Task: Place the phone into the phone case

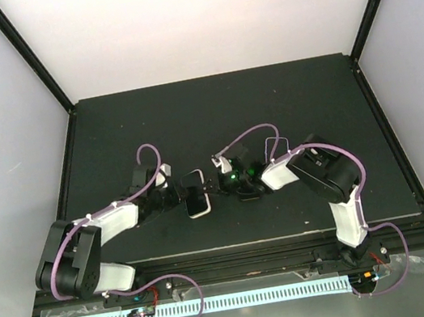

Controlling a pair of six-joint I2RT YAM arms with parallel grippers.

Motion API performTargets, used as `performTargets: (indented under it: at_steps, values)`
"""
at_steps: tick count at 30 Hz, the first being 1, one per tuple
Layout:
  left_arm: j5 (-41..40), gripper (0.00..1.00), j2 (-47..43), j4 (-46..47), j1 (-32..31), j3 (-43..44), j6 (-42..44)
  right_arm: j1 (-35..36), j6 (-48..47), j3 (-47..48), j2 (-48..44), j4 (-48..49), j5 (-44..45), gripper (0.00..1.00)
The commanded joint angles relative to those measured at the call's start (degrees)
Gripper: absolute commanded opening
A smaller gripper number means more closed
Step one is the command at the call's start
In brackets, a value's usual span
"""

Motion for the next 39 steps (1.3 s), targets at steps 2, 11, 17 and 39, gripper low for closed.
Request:
performTargets:
  at_steps: [2,11,17,39]
  values:
    - [2.95,0.07,2.18,-0.01,-0.88,-2.11,-1.30,1.11,-0.89,1.82,0.80,0.86,-1.28,0.19]
    - [4.77,0.07,1.79,1.60,-0.51,-2.78,-2.96,1.03,-0.70,1.74,1.45,2.70,-2.56,0.06]
    - [6.78,0.27,-3.64,-1.22,2.63,-2.38,-2.29,0.00,1.72,-2.10,-1.58,8.53,-4.77,0.01]
    - [32.79,0.83,-34.72,3.18,12.54,-0.05,-9.64,-1.15,4.59,-10.00,-30.46,11.16,-18.63,0.01]
